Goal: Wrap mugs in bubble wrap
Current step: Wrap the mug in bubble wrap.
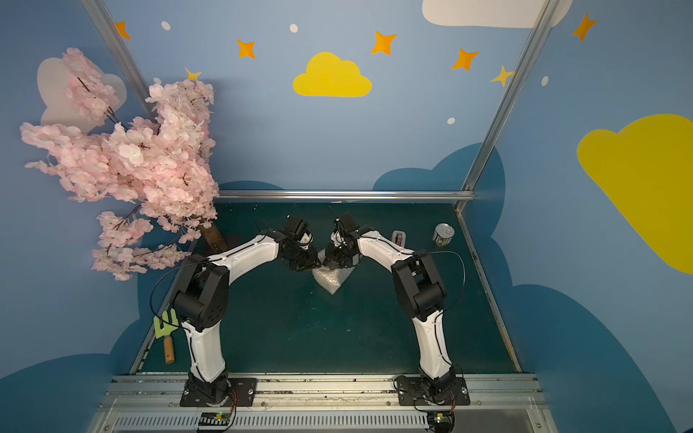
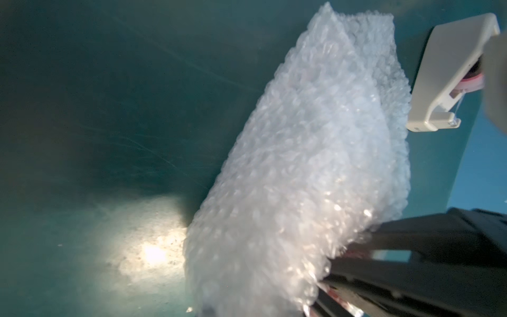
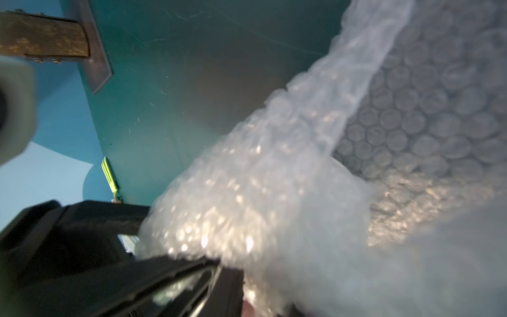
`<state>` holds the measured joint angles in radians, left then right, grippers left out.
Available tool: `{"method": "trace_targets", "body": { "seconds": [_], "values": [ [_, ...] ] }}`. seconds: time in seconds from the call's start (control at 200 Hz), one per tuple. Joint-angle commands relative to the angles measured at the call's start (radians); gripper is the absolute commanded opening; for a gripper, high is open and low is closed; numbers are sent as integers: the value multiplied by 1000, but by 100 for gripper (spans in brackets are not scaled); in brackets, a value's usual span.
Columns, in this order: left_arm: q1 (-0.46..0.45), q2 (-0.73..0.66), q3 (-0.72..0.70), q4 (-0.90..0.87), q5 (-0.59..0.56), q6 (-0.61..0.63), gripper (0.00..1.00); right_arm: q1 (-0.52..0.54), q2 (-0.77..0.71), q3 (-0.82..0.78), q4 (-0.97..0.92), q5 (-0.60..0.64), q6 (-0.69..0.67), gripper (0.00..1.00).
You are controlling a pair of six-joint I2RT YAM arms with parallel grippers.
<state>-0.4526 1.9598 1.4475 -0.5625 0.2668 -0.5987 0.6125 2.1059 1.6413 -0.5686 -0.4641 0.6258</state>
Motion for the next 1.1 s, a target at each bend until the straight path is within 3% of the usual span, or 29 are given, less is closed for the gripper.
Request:
{"method": "trace_targets", "body": {
  "seconds": [0.0,0.165,0.551,1.096],
  "values": [
    [-8,43,6,-56,-27,13,21,2,-19,-30,-68,-28,-3,26],
    [-21,73,40,-97,-72,29,13,-7,-25,-36,-73,-23,-4,30],
    [-45,119,130,-190,-118,60,15,-52,-85,-46,-109,25,-16,46],
    [-47,152,188,-250,-140,82,12,-110,-149,-21,-147,-32,-31,62]
  ]
}}
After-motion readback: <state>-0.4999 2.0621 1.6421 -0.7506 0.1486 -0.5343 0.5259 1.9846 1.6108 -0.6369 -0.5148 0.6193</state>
